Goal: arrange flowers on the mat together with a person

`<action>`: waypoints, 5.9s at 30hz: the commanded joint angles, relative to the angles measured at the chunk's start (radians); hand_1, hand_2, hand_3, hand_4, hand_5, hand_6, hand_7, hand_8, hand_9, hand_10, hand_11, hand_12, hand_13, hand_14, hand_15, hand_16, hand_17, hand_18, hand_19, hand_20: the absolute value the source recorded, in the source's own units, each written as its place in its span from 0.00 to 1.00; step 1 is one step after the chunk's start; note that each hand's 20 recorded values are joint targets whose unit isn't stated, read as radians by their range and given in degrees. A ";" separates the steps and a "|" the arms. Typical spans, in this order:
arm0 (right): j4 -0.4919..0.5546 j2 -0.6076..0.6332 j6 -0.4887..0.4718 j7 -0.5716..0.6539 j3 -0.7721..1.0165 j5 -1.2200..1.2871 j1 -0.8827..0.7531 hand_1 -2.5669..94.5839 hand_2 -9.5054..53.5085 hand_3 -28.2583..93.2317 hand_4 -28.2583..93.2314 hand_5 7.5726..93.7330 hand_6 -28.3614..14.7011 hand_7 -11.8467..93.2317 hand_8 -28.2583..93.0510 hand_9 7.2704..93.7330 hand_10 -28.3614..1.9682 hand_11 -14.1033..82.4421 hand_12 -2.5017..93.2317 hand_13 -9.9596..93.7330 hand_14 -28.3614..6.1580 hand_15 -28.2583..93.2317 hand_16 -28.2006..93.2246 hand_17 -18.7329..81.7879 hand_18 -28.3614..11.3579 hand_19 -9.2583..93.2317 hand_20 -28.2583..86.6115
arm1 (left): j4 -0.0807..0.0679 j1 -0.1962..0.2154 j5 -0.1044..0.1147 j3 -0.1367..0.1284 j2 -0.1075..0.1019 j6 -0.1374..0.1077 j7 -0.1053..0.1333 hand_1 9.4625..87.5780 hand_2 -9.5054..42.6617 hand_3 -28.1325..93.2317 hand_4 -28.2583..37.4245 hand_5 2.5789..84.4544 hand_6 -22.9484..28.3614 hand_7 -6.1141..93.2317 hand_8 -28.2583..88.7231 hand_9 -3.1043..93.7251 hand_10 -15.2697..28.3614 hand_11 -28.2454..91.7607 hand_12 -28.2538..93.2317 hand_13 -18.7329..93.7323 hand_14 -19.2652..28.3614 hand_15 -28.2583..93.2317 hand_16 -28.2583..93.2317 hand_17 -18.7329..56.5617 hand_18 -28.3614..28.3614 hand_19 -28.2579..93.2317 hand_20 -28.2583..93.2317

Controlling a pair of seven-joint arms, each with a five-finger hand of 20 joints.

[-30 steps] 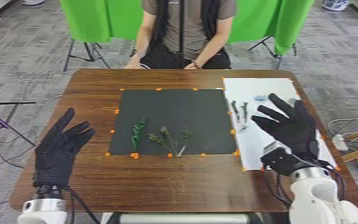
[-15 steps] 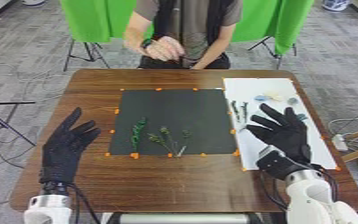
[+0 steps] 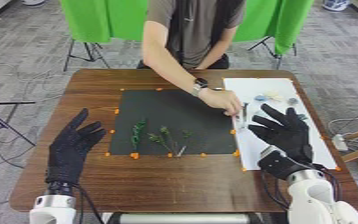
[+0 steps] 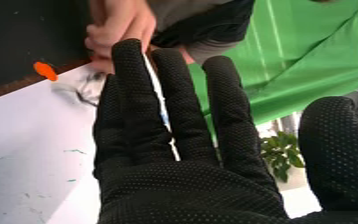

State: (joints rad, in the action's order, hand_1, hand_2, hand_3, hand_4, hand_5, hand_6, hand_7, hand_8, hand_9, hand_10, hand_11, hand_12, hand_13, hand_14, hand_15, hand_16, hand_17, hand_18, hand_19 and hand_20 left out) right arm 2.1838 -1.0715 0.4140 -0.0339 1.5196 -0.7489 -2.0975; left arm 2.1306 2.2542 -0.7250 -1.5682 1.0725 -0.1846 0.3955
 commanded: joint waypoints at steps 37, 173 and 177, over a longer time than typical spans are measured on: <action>0.009 0.074 0.241 0.216 -0.007 -0.472 -0.005 0.29 0.25 0.88 0.01 0.51 0.68 0.31 0.11 0.60 0.36 0.54 0.22 0.61 0.36 0.76 0.32 0.32 0.14 0.70 0.42 | -0.006 -0.001 0.013 0.020 -0.022 0.001 0.016 0.17 0.34 0.85 0.02 0.40 0.60 0.19 0.16 0.42 0.80 0.47 0.33 0.44 0.94 0.67 0.16 0.20 0.95 0.78 0.22; -0.640 -0.250 -0.278 0.719 -1.616 -1.475 1.506 0.44 0.00 0.78 0.00 0.64 0.73 0.31 0.10 0.80 0.61 0.56 0.25 0.72 0.60 0.75 0.39 0.33 0.30 0.73 0.47 | 0.026 -0.193 0.040 0.120 -0.215 -0.025 0.167 0.18 0.35 0.86 0.04 0.39 0.60 0.20 0.16 0.43 0.81 0.47 0.33 0.44 0.94 0.68 0.16 0.22 0.98 0.84 0.21; -0.614 -0.238 -0.278 0.714 -1.603 -1.469 1.508 0.43 0.00 0.78 0.00 0.63 0.72 0.30 0.10 0.80 0.60 0.56 0.24 0.72 0.59 0.75 0.38 0.33 0.30 0.73 0.48 | 0.033 -0.171 0.042 0.105 -0.213 -0.034 0.166 0.18 0.35 0.86 0.04 0.38 0.60 0.19 0.16 0.43 0.81 0.47 0.33 0.44 0.94 0.68 0.16 0.22 0.98 0.84 0.21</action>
State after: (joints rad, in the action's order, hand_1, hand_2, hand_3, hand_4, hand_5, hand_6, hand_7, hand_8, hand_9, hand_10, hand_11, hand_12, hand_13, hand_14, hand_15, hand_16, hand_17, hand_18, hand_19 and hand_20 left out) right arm 1.5311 -1.3218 0.1273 0.6806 -0.1007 -2.2189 -0.6005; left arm 2.1552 2.0538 -0.6830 -1.4489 0.8468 -0.2105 0.5723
